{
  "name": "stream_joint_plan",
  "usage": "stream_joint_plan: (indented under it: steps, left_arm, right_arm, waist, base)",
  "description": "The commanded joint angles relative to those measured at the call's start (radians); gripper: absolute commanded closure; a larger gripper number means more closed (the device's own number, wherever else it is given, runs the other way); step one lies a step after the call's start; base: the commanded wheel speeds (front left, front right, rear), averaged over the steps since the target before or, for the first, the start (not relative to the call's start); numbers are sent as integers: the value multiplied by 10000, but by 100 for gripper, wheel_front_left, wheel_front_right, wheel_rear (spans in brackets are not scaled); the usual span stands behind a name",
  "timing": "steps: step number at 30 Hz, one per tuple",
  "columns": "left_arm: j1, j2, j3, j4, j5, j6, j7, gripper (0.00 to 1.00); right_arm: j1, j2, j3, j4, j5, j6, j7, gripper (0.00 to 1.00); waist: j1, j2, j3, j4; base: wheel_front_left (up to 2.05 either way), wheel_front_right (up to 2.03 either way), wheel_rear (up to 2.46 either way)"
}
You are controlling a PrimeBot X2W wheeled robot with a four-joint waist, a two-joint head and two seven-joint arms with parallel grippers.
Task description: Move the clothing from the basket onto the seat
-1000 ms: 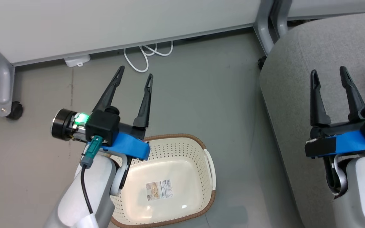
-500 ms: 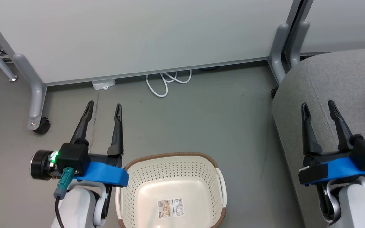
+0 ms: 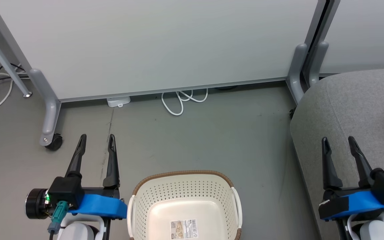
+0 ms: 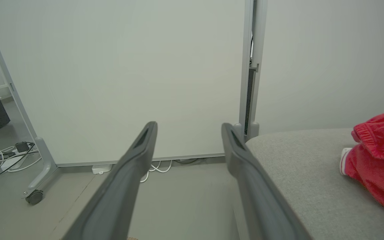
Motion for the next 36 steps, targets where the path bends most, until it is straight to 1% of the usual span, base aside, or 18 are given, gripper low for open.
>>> stream_joint_plan:
  steps: [1,8,14,23,28,29,33,36]
  left_arm:
    - [167,-36,106,-11,49,-84,-46,0]
    - [329,-123,185,247,136,-316,-48,0]
    - [403,-145,223,396,173,-384,-47,0]
    - [395,-157,158,573,213,-403,-47,0]
    - [334,-158,140,641,253,-296,-48,0]
    - [317,-146,124,668,224,-344,5,100]
    - [599,-150,99,1046,175,-352,72,100]
    - [555,-150,225,1115,-387,-365,264,100]
  right_arm:
    - [257,39,-35,42,60,1,-2,0]
    - [447,46,52,250,254,1,-2,0]
    - [492,44,78,380,347,1,-2,0]
    - [493,46,103,450,425,1,-2,0]
    - [491,46,132,480,466,1,-2,0]
    - [360,33,119,507,438,0,1,100]
    - [446,77,103,902,493,0,32,100]
    - [380,80,33,980,1032,0,237,100]
  waist:
    - [1,-1,-46,28]
    - [1,-1,-181,75]
    - [1,-1,-314,106]
    - [1,-1,-419,135]
    - [1,-1,-433,139]
    - [1,-1,-434,139]
    - [1,-1,-437,137]
    - [1,-1,-439,124]
  base:
    - [0,0,0]
    - [0,0,0]
    - [0,0,0]
    - [0,0,0]
    - [0,0,0]
    - [0,0,0]
    - [0,0,0]
    - [0,0,0]
